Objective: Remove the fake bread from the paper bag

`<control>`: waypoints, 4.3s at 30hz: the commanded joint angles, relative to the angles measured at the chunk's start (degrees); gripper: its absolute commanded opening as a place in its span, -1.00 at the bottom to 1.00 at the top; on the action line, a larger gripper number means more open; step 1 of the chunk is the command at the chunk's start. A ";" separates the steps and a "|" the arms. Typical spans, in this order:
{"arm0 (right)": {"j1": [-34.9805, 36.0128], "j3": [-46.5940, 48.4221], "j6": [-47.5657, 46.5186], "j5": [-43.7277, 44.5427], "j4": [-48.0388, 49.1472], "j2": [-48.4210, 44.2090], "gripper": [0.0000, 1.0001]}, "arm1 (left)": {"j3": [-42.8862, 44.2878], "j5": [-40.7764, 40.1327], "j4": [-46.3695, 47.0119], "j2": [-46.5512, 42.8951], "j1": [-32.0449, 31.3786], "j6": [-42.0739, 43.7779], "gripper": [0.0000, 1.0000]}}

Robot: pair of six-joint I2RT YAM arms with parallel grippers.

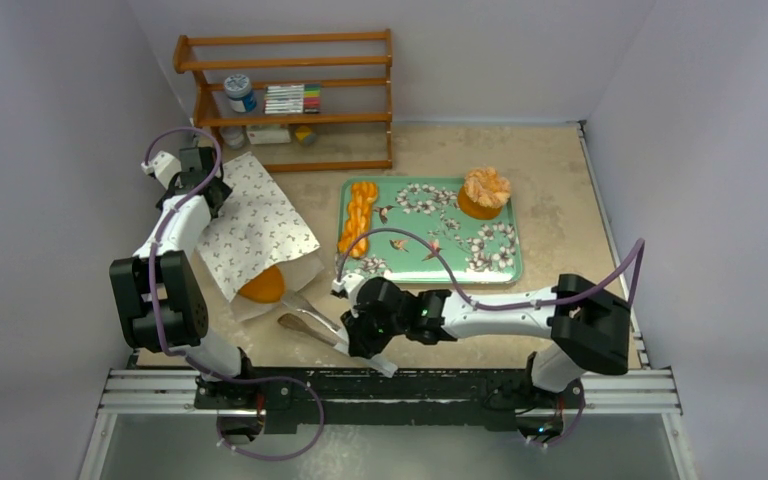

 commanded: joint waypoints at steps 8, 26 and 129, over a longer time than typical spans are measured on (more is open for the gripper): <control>-8.30 -2.83 -0.07 -22.29 15.15 3.88 -0.74 | 2.07 0.97 1.89 -0.19 -1.07 -1.26 0.57; -10.08 2.34 -4.00 -8.74 11.93 8.99 -0.23 | 1.71 1.37 2.93 0.70 -1.24 -1.43 0.57; 8.30 3.47 -11.56 27.71 8.35 11.53 0.45 | 0.25 -0.99 3.97 -4.12 -3.87 -0.47 0.62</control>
